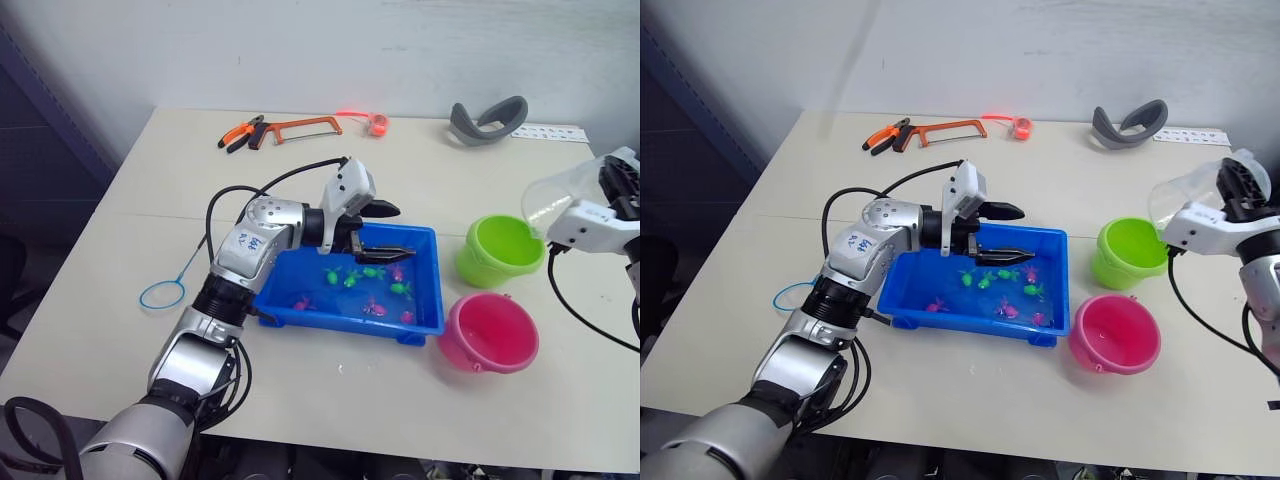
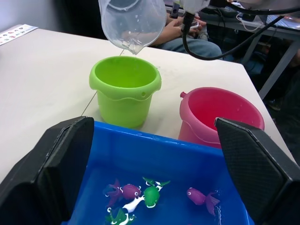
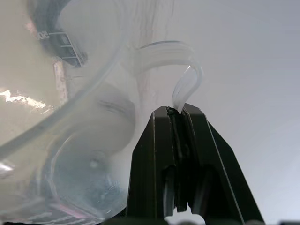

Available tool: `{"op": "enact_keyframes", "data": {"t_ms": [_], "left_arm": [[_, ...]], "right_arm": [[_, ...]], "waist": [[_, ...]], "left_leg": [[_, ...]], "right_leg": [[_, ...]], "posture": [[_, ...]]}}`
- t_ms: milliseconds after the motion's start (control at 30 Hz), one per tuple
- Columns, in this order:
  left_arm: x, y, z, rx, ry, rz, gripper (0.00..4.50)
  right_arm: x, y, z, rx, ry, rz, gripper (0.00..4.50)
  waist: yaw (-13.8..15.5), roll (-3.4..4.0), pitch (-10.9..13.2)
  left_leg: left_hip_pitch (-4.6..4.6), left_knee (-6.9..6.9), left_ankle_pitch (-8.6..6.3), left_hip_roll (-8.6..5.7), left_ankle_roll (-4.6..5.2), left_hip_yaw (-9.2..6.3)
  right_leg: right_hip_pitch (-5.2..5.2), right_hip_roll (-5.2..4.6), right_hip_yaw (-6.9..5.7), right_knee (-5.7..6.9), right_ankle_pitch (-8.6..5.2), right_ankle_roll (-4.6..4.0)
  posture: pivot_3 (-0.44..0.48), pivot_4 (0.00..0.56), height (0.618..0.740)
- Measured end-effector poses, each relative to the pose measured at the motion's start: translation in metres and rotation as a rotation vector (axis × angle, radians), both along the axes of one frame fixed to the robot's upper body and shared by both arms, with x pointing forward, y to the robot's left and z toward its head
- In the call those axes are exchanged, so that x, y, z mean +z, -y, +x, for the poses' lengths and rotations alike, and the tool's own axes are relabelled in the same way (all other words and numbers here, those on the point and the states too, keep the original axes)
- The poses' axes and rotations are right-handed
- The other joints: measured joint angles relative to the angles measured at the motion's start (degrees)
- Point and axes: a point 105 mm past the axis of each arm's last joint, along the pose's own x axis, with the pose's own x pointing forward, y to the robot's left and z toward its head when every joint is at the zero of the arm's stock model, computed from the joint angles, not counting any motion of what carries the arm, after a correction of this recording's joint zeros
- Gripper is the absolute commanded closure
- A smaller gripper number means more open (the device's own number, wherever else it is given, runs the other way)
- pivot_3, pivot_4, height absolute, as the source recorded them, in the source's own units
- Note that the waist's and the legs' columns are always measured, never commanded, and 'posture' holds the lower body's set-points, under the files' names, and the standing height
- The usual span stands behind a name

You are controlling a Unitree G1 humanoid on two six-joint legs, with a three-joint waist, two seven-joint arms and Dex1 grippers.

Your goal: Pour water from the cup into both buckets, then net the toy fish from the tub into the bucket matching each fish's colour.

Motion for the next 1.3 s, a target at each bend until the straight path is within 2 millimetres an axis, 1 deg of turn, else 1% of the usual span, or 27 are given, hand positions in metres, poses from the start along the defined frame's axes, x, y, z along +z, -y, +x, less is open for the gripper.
{"op": "enact_keyframes", "data": {"t_ms": [133, 167, 233, 267, 333, 400, 433, 500, 633, 733, 767, 933, 1067, 1100, 1200, 1267, 1300], "left_arm": [[0.004, -0.004, -0.009, -0.077, 0.006, -0.016, 0.00], [0.007, -0.007, -0.014, -0.112, 0.007, -0.037, 0.00], [0.012, -0.013, -0.022, -0.172, 0.010, -0.054, 0.00], [0.016, -0.020, -0.033, -0.249, -0.013, -0.055, 0.00], [0.022, -0.029, -0.043, -0.320, -0.033, -0.066, 0.00], [0.030, -0.035, -0.049, -0.358, -0.051, -0.099, 0.00], [0.032, -0.036, -0.050, -0.359, -0.059, -0.111, 0.00], [0.033, -0.036, -0.051, -0.369, -0.079, -0.119, 0.00], [0.036, -0.034, -0.055, -0.390, -0.093, -0.135, 0.00], [0.037, -0.033, -0.054, -0.382, -0.098, -0.141, 0.00], [0.037, -0.033, -0.054, -0.380, -0.097, -0.142, 0.00], [0.037, -0.032, -0.054, -0.373, -0.095, -0.144, 0.00], [0.037, -0.032, -0.053, -0.369, -0.095, -0.145, 0.00], [0.037, -0.032, -0.053, -0.365, -0.095, -0.144, 0.00], [0.037, -0.031, -0.052, -0.353, -0.094, -0.141, 0.00], [0.036, -0.030, -0.051, -0.347, -0.098, -0.137, 0.00], [0.036, -0.029, -0.051, -0.345, -0.101, -0.139, 0.00]], "right_arm": [[-0.026, 0.022, -0.010, -0.047, 0.016, 0.399, 4.47], [-0.030, 0.026, -0.015, -0.051, 0.035, 0.497, 4.47], [-0.033, 0.033, -0.025, -0.067, 0.074, 0.634, 4.47], [-0.033, 0.042, -0.039, -0.085, 0.127, 0.760, 4.47], [-0.035, 0.053, -0.058, -0.115, 0.179, 0.881, 4.47], [-0.047, 0.063, -0.082, -0.148, 0.244, 1.052, 4.47], [-0.054, 0.064, -0.090, -0.152, 0.268, 1.135, 4.47], [-0.075, 0.065, -0.105, -0.161, 0.314, 1.334, 4.47], [-0.110, 0.058, -0.122, -0.188, 0.324, 1.570, 4.47], [-0.130, 0.051, -0.125, -0.199, 0.353, 1.669, 4.47], [-0.134, 0.050, -0.125, -0.208, 0.350, 1.677, 4.47], [-0.152, 0.047, -0.119, -0.239, 0.341, 1.665, 4.47], [-0.162, 0.048, -0.118, -0.261, 0.336, 1.650, 4.47], [-0.170, 0.051, -0.120, -0.282, 0.338, 1.643, 4.47], [-0.181, 0.056, -0.124, -0.306, 0.348, 1.641, 3.50], [-0.184, 0.059, -0.133, -0.325, 0.361, 1.618, 2.58], [-0.184, 0.061, -0.137, -0.330, 0.364, 1.605, 1.95]], "waist": [[0.02, 0.01, 0.00], [0.02, 0.01, 0.00], [-0.01, 0.03, -0.01], [-0.01, 0.04, -0.02], [0.01, 0.07, -0.04], [0.07, 0.07, -0.04], [0.08, 0.06, -0.04], [0.04, 0.07, -0.04], [-0.16, 0.12, -0.07], [-0.60, 0.15, -0.09], [-0.68, 0.17, -0.10], [-1.35, 0.18, -0.10], [-1.39, 0.18, -0.11], [-1.39, 0.18, -0.11], [-1.39, 0.18, -0.11], [-1.39, 0.18, -0.11], [-1.34, 0.18, -0.11]], "left_leg": [[-0.02, 0.03, 0.00, -0.01, 0.00, -0.01], [-0.03, 0.03, 0.00, 0.00, 0.00, -0.02], [-0.03, 0.02, 0.00, 0.00, 0.00, -0.04], [-0.02, 0.01, 0.00, 0.03, 0.00, -0.06], [-0.02, 0.00, 0.00, 0.02, 0.00, -0.06], [0.00, 0.05, 0.00, 0.04, 0.00, -0.14], [0.01, 0.06, 0.00, 0.03, 0.00, -0.13], [0.05, 0.13, 0.00, 0.01, 0.00, -0.14], [0.11, 0.11, 0.00, 0.03, -0.01, -0.12], [0.15, 0.07, 0.02, 0.04, -0.03, -0.09], [0.16, 0.07, 0.02, 0.03, -0.03, -0.07], [0.16, 0.04, 0.02, 0.01, -0.03, -0.07], [0.16, 0.03, 0.02, 0.01, -0.03, -0.07], [0.16, 0.02, 0.02, 0.01, -0.03, -0.07], [0.16, 0.01, 0.02, 0.01, -0.03, -0.06], [0.16, 0.01, 0.02, 0.00, -0.03, -0.05], [0.16, 0.01, 0.02, 0.01, -0.03, -0.07]], "right_leg": [[0.00, -0.01, 0.00, 0.02, 0.00, 0.00], [0.00, -0.01, -0.01, 0.03, 0.00, 0.00], [0.00, 0.00, -0.01, 0.04, 0.00, 0.00], [0.00, 0.03, -0.02, 0.05, 0.00, 0.00], [0.00, 0.02, 0.00, 0.05, 0.00, 0.00], [0.09, 0.04, -0.02, 0.04, 0.00, 0.00], [0.11, 0.03, -0.01, 0.05, 0.00, 0.00], [0.17, 0.02, 0.00, 0.08, 0.00, 0.00], [0.16, 0.06, 0.05, 0.12, 0.00, 0.00], [0.15, 0.08, 0.09, 0.16, 0.00, 0.00], [0.15, 0.06, 0.11, 0.16, 0.00, 0.00], [0.14, 0.06, 0.13, 0.15, 0.00, 0.00], [0.14, 0.06, 0.13, 0.14, 0.00, 0.00], [0.14, 0.06, 0.14, 0.14, 0.00, 0.00], [0.13, 0.05, 0.13, 0.13, 0.00, 0.00], [0.14, 0.04, 0.15, 0.12, 0.00, 0.00], [0.14, 0.04, 0.17, 0.12, 0.00, 0.00]], "posture": [[0.000, 0.150, 0.740], [0.000, 0.150, 0.740], [0.000, 0.150, 0.740], [0.000, 0.150, 0.740], [0.000, 0.150, 0.740], [0.000, 0.150, 0.740], [0.000, 0.150, 0.740], [0.000, 0.150, 0.740], [0.000, 0.150, 0.740], [0.000, 0.150, 0.740], [0.000, 0.150, 0.740], [0.000, 0.150, 0.740], [0.000, 0.150, 0.740], [0.000, 0.150, 0.740], [0.000, 0.150, 0.740], [0.000, 0.150, 0.740], [0.000, 0.150, 0.740]]}}
